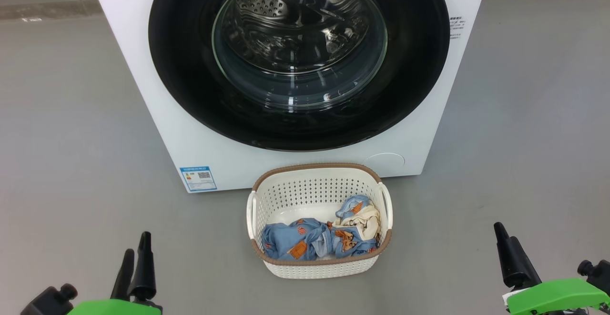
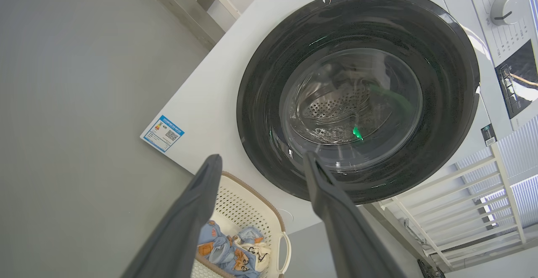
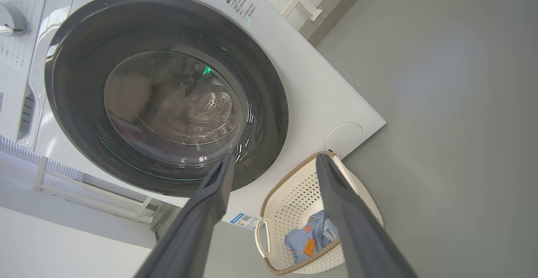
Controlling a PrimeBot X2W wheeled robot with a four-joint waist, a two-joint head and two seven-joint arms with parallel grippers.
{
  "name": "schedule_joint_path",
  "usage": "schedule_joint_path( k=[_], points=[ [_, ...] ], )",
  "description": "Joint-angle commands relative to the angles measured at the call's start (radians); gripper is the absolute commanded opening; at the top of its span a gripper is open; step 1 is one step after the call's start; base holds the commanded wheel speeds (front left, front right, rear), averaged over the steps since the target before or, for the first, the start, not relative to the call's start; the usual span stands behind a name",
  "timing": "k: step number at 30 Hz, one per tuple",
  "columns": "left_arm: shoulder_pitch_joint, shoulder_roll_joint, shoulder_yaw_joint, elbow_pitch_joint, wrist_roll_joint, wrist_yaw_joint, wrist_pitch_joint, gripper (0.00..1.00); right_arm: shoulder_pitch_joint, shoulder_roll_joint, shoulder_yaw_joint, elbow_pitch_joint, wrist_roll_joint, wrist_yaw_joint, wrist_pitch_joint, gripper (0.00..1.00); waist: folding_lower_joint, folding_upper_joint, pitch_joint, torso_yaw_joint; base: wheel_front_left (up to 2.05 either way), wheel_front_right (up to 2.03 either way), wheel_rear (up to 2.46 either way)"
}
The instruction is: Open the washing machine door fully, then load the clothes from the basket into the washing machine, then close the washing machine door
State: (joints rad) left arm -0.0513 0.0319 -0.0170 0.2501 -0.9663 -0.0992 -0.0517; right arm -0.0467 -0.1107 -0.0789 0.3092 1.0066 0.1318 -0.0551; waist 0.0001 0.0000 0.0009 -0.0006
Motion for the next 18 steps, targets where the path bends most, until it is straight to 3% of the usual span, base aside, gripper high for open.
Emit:
schedule_joint_path(
  k=[1, 9, 18],
  points=[
    [-0.036, 0.019, 0.010, -0.033, 0.037, 0.008, -0.014, 1.00, -0.046, -0.011, 0.006, -0.024, -0.050, -0.001, -0.012, 1.00, -0.0001, 0.0000, 0.000, 0.000, 0.00, 0.00, 0.00],
    [-0.036, 0.020, 0.001, -0.040, 0.151, 0.011, -0.038, 1.00, -0.048, 0.005, 0.012, -0.035, -0.251, -0.001, -0.036, 1.00, -0.0001, 0.0000, 0.000, 0.001, 0.00, 0.00, 0.00],
    [-0.035, 0.021, -0.012, -0.047, 0.253, 0.005, -0.062, 1.00, -0.051, 0.020, 0.025, -0.042, -0.379, -0.001, -0.055, 1.00, -0.0001, 0.0000, -0.001, 0.002, 0.00, 0.00, 0.00]
  ],
)
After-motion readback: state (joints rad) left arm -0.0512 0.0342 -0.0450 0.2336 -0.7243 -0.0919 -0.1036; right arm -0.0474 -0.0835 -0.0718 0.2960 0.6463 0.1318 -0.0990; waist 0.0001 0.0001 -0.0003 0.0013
